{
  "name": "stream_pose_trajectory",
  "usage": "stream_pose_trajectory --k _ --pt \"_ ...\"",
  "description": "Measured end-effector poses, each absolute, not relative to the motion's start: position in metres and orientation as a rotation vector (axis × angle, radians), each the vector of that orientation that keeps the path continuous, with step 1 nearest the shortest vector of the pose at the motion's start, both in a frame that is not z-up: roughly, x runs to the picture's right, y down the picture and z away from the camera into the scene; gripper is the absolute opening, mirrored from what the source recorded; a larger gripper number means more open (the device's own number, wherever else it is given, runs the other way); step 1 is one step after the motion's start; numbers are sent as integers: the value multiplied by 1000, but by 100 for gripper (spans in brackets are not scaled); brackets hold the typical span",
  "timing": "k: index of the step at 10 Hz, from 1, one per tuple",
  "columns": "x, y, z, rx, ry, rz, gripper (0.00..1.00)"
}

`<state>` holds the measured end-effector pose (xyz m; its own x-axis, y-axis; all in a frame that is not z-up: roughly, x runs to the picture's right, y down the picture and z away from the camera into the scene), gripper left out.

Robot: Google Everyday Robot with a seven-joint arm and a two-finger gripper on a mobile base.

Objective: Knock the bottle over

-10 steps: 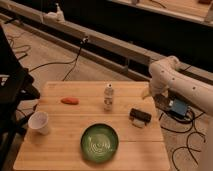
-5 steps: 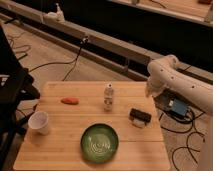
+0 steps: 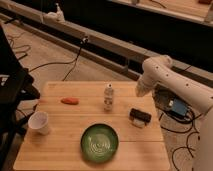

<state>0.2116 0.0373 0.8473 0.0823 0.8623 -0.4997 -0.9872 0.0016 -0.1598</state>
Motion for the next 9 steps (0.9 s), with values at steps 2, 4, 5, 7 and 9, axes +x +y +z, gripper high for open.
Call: stream_pose_trajectory --k 2,4,5,7,9 --pt "176 27 853 -590 192 1482 0" --pt "145 23 851 -637 124 1458 0" --pt "129 21 851 -655 91 1434 0" --pt "96 16 845 -694 16 1380 0" --pt "70 17 833 -737 -48 1327 0"
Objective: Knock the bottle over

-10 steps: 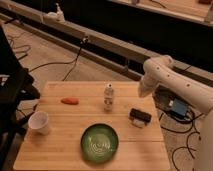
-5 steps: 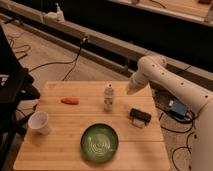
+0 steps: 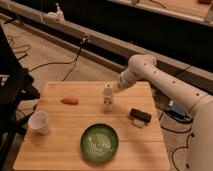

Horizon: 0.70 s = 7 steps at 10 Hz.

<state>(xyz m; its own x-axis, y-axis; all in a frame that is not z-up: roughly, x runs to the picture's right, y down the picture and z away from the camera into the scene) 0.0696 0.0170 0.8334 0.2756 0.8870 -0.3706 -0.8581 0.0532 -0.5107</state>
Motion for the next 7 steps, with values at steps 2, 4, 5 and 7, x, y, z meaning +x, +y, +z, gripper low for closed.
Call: stream_pose_trajectory --k 2,4,5,7 --pt "45 27 804 -791 -125 1243 0" --pt "37 39 780 -816 -170 1170 0" --pt "36 42 772 -812 -185 1140 0" --pt "42 41 769 -796 -193 1134 0"
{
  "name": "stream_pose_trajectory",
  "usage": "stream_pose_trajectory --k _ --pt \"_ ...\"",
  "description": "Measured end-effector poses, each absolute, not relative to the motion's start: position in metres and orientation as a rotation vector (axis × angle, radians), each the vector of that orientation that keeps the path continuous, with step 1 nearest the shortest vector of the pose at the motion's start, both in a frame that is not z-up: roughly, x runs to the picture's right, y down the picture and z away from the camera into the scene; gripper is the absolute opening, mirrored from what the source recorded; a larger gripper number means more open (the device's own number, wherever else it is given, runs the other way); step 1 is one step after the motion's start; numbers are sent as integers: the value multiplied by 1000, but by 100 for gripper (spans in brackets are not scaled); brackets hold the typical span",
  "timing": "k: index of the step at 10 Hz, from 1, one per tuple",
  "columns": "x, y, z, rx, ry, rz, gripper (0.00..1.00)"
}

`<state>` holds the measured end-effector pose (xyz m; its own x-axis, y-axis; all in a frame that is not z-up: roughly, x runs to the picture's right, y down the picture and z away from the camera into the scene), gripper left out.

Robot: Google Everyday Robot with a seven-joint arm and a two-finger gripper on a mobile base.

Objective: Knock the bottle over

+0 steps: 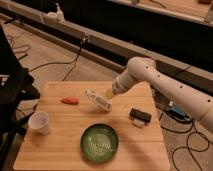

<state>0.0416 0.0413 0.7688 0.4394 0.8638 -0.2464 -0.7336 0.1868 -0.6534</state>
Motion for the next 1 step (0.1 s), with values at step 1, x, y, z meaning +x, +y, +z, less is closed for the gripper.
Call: stream_pose_trajectory --k 1 --pt "41 41 769 -797 -194 1133 4"
